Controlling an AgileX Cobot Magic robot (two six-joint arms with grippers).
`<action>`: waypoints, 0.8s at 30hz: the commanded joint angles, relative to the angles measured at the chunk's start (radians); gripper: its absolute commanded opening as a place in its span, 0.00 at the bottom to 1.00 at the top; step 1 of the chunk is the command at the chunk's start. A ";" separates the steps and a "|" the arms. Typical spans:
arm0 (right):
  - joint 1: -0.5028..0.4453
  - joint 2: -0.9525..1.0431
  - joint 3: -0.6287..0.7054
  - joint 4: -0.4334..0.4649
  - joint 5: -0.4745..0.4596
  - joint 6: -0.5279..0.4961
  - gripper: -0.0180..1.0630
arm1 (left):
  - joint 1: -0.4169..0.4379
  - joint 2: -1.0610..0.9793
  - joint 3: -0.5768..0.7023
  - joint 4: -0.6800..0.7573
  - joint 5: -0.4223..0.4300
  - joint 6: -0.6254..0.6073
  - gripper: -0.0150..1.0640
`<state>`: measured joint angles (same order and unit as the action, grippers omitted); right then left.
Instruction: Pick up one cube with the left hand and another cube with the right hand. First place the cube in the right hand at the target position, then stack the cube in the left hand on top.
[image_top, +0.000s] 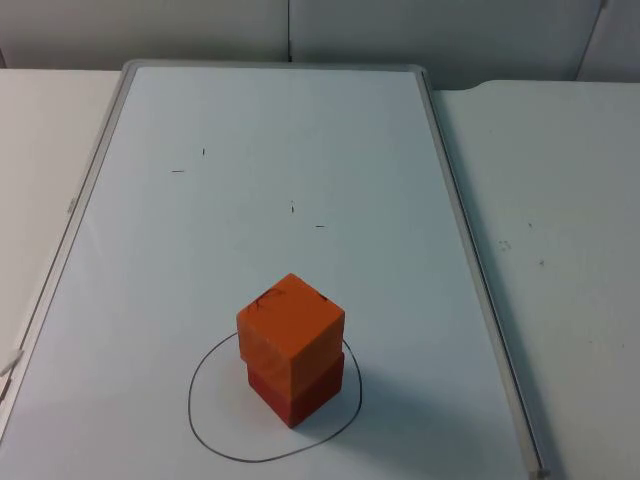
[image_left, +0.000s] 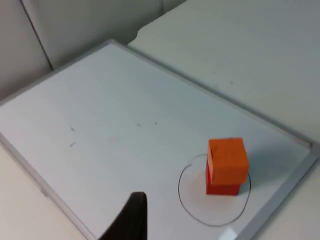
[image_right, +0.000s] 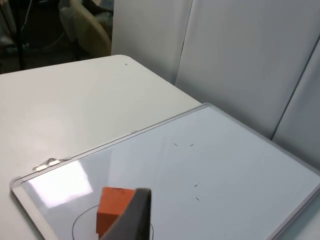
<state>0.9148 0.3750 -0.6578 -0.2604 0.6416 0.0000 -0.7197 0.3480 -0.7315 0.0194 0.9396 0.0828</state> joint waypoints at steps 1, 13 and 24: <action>0.003 -0.002 0.003 -0.005 -0.004 0.000 0.91 | 0.001 -0.117 0.071 0.017 0.076 -0.046 0.96; 0.003 -0.002 0.003 -0.008 -0.004 0.000 0.91 | 0.001 -0.348 0.106 0.077 0.260 -0.068 0.96; 0.003 -0.002 0.007 -0.004 0.018 0.000 0.91 | 0.001 -0.348 0.173 0.081 0.282 -0.068 0.96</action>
<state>0.9148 0.3750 -0.6578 -0.2623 0.6561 0.0000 -0.7197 0.0048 -0.5616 0.0983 1.2267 0.0218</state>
